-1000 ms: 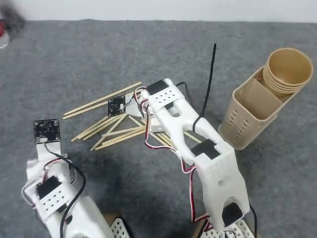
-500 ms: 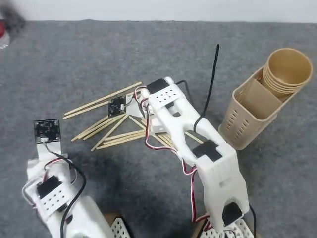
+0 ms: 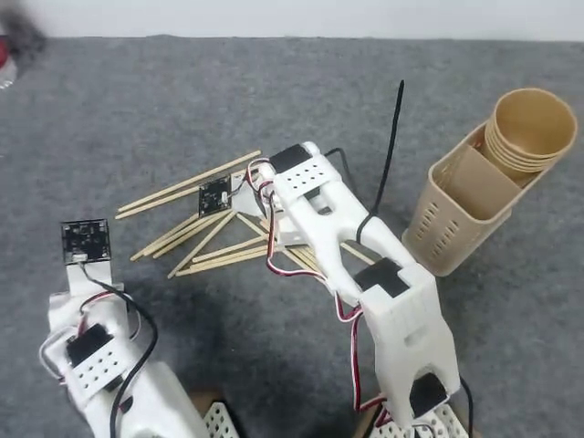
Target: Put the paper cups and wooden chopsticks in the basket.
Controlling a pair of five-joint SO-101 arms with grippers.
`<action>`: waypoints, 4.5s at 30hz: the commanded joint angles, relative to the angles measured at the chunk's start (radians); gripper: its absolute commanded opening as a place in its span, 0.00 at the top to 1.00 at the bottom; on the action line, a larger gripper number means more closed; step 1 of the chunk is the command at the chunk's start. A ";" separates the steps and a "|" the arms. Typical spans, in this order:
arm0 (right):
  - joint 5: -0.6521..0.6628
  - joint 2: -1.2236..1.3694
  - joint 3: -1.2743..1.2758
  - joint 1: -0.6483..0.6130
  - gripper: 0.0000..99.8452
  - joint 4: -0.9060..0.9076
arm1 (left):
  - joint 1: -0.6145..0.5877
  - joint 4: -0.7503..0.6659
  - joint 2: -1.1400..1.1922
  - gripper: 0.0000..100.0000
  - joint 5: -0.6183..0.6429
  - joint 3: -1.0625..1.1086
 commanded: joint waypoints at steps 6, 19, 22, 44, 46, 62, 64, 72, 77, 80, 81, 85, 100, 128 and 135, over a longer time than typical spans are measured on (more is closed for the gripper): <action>0.012 -0.004 -0.041 -0.004 0.83 -0.045 | -0.002 0.003 -0.018 0.88 0.005 -0.012; 0.060 0.030 -0.038 -0.021 0.83 0.010 | -0.002 0.003 -0.018 0.88 0.005 -0.012; 0.060 0.045 -0.043 -0.021 0.83 -0.002 | -0.002 0.003 -0.018 0.88 0.005 -0.012; 0.060 0.044 -0.107 -0.018 0.96 0.015 | -0.002 0.003 -0.018 0.88 0.005 -0.012; 0.061 0.044 -0.107 -0.018 0.99 0.015 | -0.002 0.003 -0.018 0.88 0.005 -0.012; 0.061 0.042 -0.109 -0.018 0.99 0.022 | -0.002 0.003 -0.018 0.88 0.005 -0.012; 0.055 0.031 -0.115 -0.015 0.99 0.025 | -0.002 0.003 -0.018 0.88 0.005 -0.012; -0.046 -0.205 -0.318 0.012 0.99 0.208 | -0.002 0.003 -0.018 0.88 0.005 -0.012; -0.138 -0.395 -0.470 0.076 0.99 0.282 | -0.002 0.003 -0.018 0.88 0.005 -0.012; -0.204 -0.499 -0.548 0.124 0.99 0.318 | -0.002 0.003 -0.018 0.88 0.005 -0.010; -0.235 -0.532 -0.571 0.142 0.99 0.326 | -0.002 0.003 -0.018 0.88 0.005 -0.010; -0.451 -0.654 -0.628 0.255 0.99 0.325 | -0.002 0.003 -0.018 0.88 0.005 -0.010; -1.025 -0.960 -0.598 0.631 0.99 0.407 | -0.002 0.005 -0.018 0.88 0.003 -0.010; -0.896 -1.764 1.181 0.737 0.99 -0.785 | -0.005 0.006 -0.018 0.88 0.003 -0.010; -0.902 -1.770 1.257 0.740 0.99 -0.823 | -0.003 0.006 -0.018 0.88 0.003 -0.010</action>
